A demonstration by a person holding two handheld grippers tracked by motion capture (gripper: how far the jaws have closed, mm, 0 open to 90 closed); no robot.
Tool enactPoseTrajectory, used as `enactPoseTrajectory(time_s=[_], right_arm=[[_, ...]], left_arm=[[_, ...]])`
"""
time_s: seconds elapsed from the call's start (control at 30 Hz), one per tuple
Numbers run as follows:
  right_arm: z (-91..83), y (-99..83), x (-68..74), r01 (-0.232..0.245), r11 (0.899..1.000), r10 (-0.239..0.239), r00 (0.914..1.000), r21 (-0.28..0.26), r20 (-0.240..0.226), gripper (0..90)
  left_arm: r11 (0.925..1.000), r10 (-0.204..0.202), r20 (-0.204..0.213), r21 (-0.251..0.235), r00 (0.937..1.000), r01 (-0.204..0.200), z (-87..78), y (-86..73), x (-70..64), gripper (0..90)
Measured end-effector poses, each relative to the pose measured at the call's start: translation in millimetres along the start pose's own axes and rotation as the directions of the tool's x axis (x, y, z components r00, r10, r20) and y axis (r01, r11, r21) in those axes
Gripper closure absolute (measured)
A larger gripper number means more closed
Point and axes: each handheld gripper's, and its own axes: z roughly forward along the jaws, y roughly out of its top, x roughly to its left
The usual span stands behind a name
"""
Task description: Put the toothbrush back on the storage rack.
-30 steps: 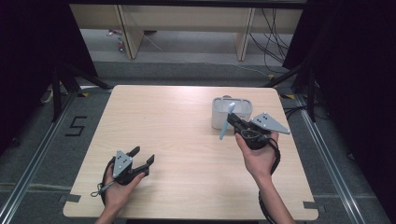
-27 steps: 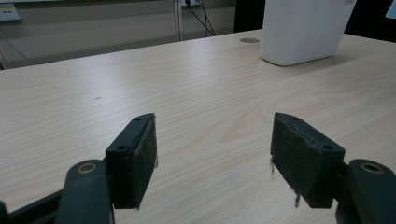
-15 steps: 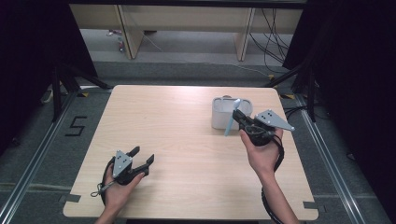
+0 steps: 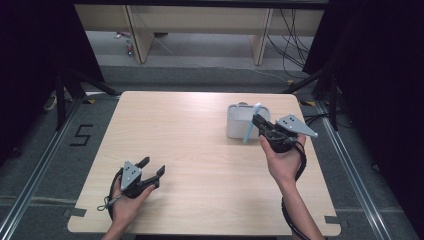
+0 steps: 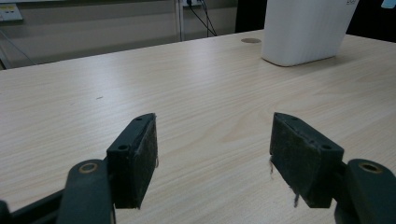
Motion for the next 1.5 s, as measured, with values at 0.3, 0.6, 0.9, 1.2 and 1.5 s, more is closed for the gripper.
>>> enactPoseTrajectory(time_s=[0.3,0.6,0.9,1.2,1.5], right_arm=[[1.4,3.4,-4.7,0.013,1.000,-0.012,0.9997,-0.007,0.023,86.1],[1.9,6.0,-7.0,0.015,1.000,-0.015,0.9994,-0.005,0.030,86.1],[3.1,10.9,-9.3,0.006,1.000,-0.005,0.9992,-0.013,0.041,86.1],[6.3,15.6,-14.3,0.020,1.000,-0.019,0.9986,-0.021,0.049,86.1],[10.9,16.8,-17.0,0.005,1.000,-0.004,0.9982,-0.021,0.059,86.1]], left_arm=[[1.0000,0.000,-0.001,0.001,1.0000,0.000,0.0,0.0,0.0,32.2],[1.0000,-0.001,-0.001,0.001,1.0000,0.001,0.1,0.0,-0.1,32.3],[1.0000,0.000,-0.002,0.001,1.0000,0.000,0.1,0.1,-0.1,32.4],[1.0000,-0.003,-0.001,0.001,1.0000,0.003,0.1,0.0,0.0,32.5],[1.0000,-0.001,-0.001,0.000,1.0000,0.001,-0.1,0.0,0.0,32.6]])
